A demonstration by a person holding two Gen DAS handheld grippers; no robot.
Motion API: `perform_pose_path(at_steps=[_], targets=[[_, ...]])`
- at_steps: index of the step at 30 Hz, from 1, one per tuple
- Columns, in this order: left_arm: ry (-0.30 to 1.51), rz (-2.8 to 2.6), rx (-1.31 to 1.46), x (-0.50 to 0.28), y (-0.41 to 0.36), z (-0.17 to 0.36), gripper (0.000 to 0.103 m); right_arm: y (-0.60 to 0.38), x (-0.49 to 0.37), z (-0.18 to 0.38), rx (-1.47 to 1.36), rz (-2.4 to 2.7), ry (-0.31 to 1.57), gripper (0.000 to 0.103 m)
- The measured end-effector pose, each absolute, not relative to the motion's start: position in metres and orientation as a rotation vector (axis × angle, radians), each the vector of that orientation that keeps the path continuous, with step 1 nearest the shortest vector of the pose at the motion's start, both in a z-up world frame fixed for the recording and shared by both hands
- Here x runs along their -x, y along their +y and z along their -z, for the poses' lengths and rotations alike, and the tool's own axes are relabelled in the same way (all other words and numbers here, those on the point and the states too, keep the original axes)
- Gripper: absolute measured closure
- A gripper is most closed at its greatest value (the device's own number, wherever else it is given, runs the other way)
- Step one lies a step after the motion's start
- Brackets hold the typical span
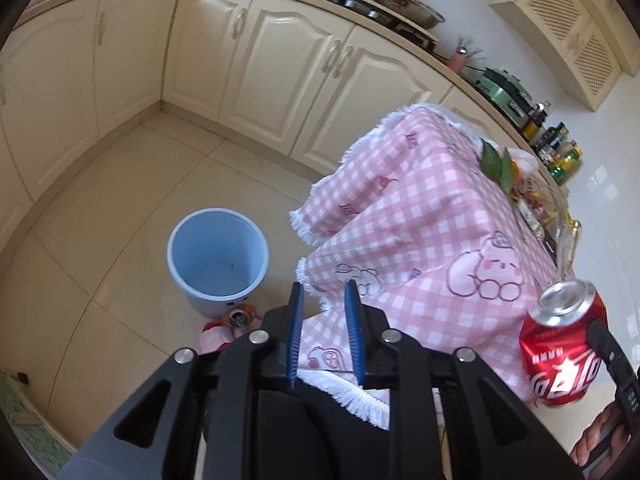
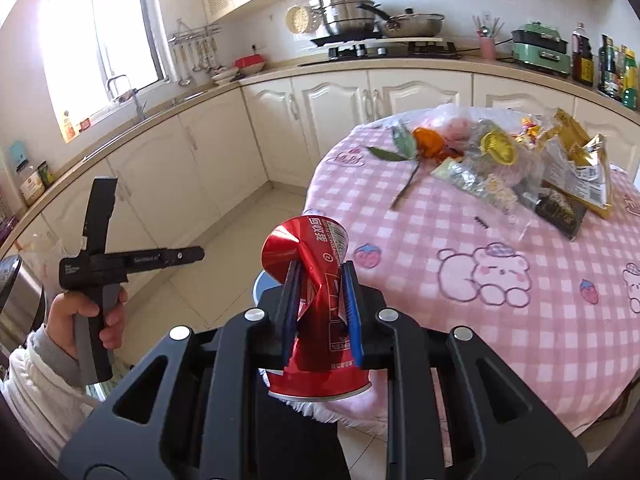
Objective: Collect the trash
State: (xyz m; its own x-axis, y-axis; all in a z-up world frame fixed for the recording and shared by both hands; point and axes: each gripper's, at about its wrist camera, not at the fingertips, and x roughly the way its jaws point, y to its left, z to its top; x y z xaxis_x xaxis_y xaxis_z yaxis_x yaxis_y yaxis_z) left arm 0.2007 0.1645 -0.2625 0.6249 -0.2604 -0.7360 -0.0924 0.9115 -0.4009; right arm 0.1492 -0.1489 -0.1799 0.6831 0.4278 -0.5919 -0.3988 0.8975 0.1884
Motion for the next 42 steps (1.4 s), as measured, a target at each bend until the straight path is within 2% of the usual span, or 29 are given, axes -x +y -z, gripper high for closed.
perform_pose_path(at_steps=[9,16,21,25,32,37,39,42], targets=[[0.920,0.107,0.418,-0.209,0.161,0.277,0.081,-0.121,-0.158,0.183,-0.043,-0.498,0.681,0.082],[0.929,0.089,0.415,-0.235,0.167,0.286,0.074,-0.043,-0.206,0.187,0.015,-0.549,0.618,0.082],[0.858,0.161,0.388,-0.258,0.157,0.256,0.074,-0.030,-0.223,0.173,0.030,-0.533,0.576,0.082],[0.790,0.229,0.372,-0.271,0.143,0.227,0.068,-0.044,-0.233,0.163,0.020,-0.483,0.567,0.082],[0.712,0.345,0.283,-0.272,0.088,0.173,0.067,-0.088,-0.225,0.134,-0.016,-0.383,0.501,0.082],[0.685,0.466,0.205,-0.281,0.022,0.144,0.056,-0.161,-0.212,0.111,-0.053,-0.227,0.442,0.082],[0.691,0.534,0.191,-0.287,-0.011,0.139,0.048,-0.193,-0.206,0.106,-0.074,-0.167,0.429,0.082],[0.731,0.608,0.177,-0.298,-0.056,0.139,0.048,-0.232,-0.199,0.101,-0.089,-0.090,0.417,0.082]])
